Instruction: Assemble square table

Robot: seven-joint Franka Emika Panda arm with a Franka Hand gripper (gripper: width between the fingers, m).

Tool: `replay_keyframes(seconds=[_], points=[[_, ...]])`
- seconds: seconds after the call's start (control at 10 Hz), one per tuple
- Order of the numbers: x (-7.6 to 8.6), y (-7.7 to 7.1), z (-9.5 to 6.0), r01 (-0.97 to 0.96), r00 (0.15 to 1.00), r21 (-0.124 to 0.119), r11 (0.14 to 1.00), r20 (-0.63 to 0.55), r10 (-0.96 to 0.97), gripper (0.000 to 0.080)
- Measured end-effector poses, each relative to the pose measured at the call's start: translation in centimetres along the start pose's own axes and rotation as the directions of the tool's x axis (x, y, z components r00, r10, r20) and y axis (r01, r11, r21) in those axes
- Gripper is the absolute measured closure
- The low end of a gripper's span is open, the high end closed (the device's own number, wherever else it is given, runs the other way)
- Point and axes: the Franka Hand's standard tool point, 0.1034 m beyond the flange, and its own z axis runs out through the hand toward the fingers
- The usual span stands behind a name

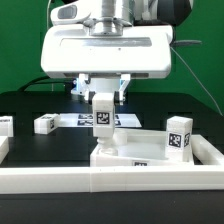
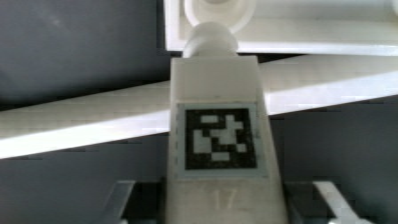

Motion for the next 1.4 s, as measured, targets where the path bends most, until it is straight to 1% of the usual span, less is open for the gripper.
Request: replay_keyframes(seconds=[0.1,0.3,0.5,0.8,1.4], points=[[0.0,0.2,-0.1,0.0,1.0,-0.008,1.0,-0.02,0.0,0.0509],[-0.1,0.2,-0.1,0.001,1.0,-0.008,1.0,-0.018,-0.001,0.0509],[-1.0,-0.4,0.2,0.013,1.0,-0.01,1.0,-0.016,-0.013,0.0509],[-1.4,-1.0,0.3,0.024,1.0,-0.007,1.0,-0.012,-0.024,0.0509],[-2.2,-0.8,1.2,0.031,0.999,-0.018,0.999,-0.007,-0.031,0.0509]])
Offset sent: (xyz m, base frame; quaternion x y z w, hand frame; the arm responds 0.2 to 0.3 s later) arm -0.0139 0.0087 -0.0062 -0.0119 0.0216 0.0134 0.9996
